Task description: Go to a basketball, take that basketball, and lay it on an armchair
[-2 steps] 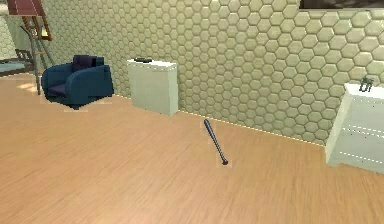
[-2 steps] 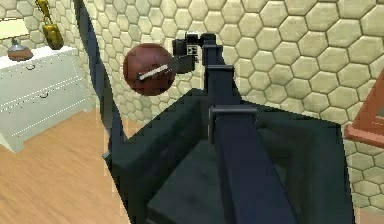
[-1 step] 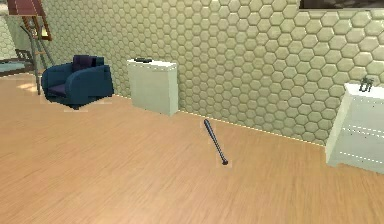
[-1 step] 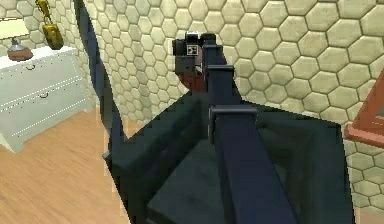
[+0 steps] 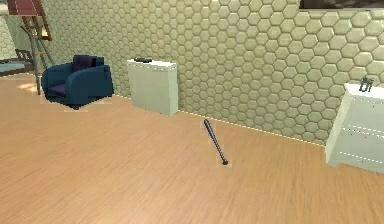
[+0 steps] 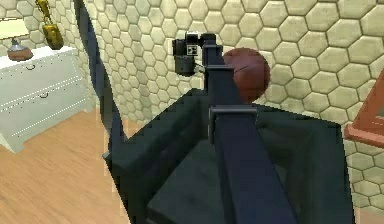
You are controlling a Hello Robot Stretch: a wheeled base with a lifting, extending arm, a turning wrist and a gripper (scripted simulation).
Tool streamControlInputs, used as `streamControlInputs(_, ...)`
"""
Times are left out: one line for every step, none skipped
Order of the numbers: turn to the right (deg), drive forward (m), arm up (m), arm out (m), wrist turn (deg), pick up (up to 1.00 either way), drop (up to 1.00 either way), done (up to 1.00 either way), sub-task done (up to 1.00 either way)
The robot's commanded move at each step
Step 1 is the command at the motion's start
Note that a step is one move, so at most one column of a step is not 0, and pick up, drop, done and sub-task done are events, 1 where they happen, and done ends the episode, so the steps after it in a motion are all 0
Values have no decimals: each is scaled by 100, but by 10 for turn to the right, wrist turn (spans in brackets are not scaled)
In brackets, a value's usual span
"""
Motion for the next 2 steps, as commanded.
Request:
streamControlInputs(0, 0, -36, 0, 0, 0, 0, 0, 0)
streamControlInputs(0, 0, -32, 0, 0, 0, 0, 0, 0)
